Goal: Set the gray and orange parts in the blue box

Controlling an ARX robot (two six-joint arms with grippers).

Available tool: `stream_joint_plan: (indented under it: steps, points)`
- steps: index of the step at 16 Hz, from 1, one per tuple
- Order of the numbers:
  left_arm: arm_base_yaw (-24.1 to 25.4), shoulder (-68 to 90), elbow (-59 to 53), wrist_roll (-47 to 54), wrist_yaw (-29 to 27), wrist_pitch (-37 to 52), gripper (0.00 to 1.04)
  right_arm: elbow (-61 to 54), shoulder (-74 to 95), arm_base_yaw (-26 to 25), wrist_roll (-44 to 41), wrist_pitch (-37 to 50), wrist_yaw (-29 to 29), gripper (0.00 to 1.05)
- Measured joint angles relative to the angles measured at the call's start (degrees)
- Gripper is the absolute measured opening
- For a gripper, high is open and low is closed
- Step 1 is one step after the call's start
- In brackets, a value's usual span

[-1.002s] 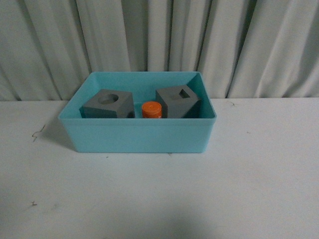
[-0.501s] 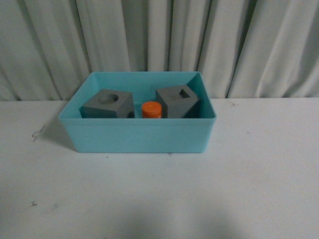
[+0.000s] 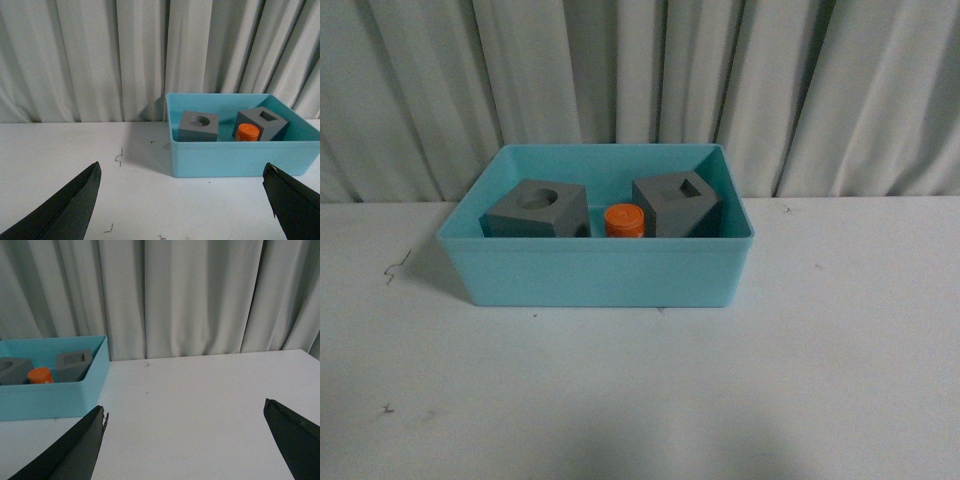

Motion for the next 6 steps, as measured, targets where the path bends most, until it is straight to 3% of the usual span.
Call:
stream_joint_plan:
  steps: [6]
  points:
    - [0.0, 0.0, 0.0, 0.0, 0.0, 0.0, 0.98, 0.0, 0.0, 0.0, 0.0, 0.0, 0.0, 0.98]
